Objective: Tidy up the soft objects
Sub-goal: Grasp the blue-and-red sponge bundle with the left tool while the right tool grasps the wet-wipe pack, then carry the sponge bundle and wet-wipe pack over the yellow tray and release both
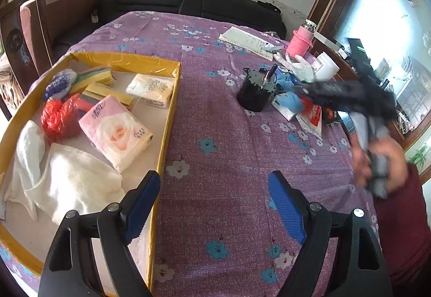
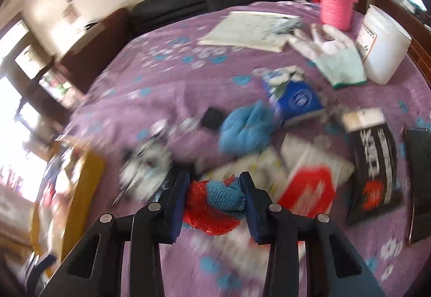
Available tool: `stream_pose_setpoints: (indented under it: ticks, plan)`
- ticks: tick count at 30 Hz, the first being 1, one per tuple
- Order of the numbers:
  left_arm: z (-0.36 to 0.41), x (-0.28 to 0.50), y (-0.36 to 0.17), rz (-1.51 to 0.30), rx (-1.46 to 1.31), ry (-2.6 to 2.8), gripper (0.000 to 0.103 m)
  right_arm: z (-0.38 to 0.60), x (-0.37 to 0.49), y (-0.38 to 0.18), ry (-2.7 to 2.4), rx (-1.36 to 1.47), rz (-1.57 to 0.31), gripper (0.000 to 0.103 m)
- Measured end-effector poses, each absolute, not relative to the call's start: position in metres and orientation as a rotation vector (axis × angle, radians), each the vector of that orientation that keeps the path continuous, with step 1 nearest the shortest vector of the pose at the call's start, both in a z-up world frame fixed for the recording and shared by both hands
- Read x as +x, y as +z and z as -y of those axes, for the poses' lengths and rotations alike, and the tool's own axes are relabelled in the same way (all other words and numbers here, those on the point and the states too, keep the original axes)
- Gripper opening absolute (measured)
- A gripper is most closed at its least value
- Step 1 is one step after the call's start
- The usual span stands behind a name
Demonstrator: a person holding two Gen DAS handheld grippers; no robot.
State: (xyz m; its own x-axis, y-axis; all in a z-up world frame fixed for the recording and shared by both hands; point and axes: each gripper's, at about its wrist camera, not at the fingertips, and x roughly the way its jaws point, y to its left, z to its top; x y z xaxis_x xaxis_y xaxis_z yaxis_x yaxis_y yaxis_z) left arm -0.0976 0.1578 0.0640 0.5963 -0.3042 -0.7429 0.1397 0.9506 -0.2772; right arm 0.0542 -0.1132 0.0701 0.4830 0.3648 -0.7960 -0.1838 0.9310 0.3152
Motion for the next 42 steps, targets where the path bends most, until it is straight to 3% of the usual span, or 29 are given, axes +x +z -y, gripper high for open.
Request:
stream_pose_setpoints:
  ticks: [3, 5, 7, 8, 15, 22, 25, 34, 42]
  plan:
    - [-0.153, -0.099, 0.064, -0.897, -0.187, -0.266, 0.082, 0.104, 0.010, 0.077, 0.600, 0.193, -1.033, 0.048]
    - [-0.148, -0.100, 0.064, -0.899, -0.179, -0.274, 0.082, 0.109, -0.015, 0.084, 0.641, 0.160, -1.015, 0.072]
    - [-0.143, -0.100, 0.063, -0.905, -0.174, -0.285, 0.082, 0.130, -0.029, 0.093, 0.531, 0.141, -0.940, 0.089]
    - [-0.139, -0.100, 0.062, -0.909, -0.171, -0.294, 0.082, 0.141, -0.031, 0.095, 0.463, 0.137, -0.913, 0.093]
    - [-0.107, -0.107, 0.055, -0.930, -0.116, -0.365, 0.082, 0.209, -0.002, 0.062, 0.166, 0.374, -0.966, 0.093]
    - [-0.060, -0.121, 0.046, -0.933, 0.037, -0.489, 0.082, 0.186, 0.048, 0.041, 0.089, 0.400, -0.998, 0.091]
    - [-0.051, -0.121, 0.040, -0.938, 0.079, -0.505, 0.082, 0.181, 0.060, 0.031, 0.119, 0.424, -1.036, 0.046]
    - [-0.080, -0.105, 0.039, -0.968, -0.045, -0.495, 0.082, 0.208, -0.011, 0.058, 0.184, 0.356, -0.954, 0.045]
    - [-0.034, -0.109, 0.021, -1.003, 0.059, -0.622, 0.082, 0.247, -0.084, 0.072, 0.181, 0.386, -0.921, 0.045]
